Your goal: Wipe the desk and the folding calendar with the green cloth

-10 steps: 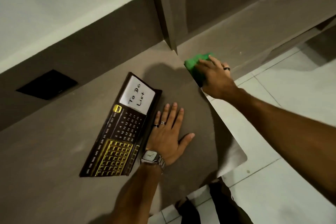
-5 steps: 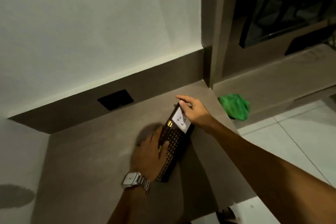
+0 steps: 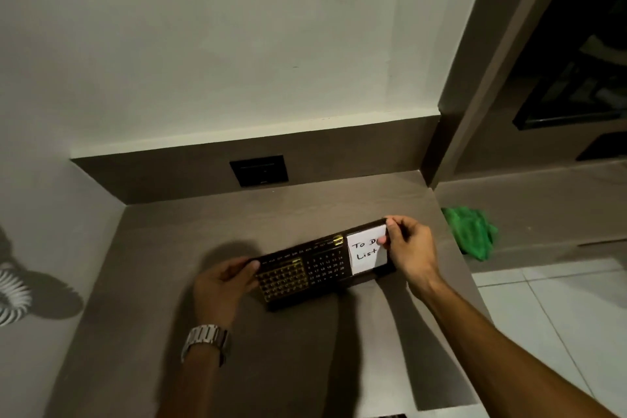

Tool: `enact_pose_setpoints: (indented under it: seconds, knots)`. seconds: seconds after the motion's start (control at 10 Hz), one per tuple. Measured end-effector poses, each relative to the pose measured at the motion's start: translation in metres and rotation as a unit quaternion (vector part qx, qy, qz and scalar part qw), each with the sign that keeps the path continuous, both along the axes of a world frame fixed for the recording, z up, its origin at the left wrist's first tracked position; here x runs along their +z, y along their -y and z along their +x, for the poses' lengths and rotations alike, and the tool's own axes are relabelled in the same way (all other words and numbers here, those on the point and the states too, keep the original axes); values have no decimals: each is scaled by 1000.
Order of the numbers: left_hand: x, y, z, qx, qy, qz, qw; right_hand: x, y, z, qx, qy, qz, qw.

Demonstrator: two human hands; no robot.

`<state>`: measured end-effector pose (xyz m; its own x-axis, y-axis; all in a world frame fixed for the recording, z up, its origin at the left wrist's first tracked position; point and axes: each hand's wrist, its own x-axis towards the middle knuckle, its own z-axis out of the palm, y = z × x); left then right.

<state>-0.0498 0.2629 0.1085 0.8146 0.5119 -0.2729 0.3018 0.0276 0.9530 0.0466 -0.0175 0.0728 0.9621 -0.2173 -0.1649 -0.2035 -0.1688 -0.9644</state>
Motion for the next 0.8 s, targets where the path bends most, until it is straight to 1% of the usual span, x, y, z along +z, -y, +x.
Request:
enact_pose_setpoints:
  seconds: [0.1,0.3,0.5,0.6,0.7,0.8]
  knots:
    - [1,-10,12,34,7,-44,998,-1,-8,-8,-7,-2,12,1000]
    - [3,-25,42,51,11,-39,998,6,-23,7,-4,-22,34,999]
    - [-1,-38,56,36,0,-25,999,6,-26,18,3,-26,60,998]
    - [-2,-41,48,32,-7,41,999,7,-21,15,15,-26,72,997]
    - [3,-44,45,29,-2,172,985,21,-14,17,1,-4,56,998]
    - [27,-41,38,2,5,351,936,65,-2,14,7,76,40,996]
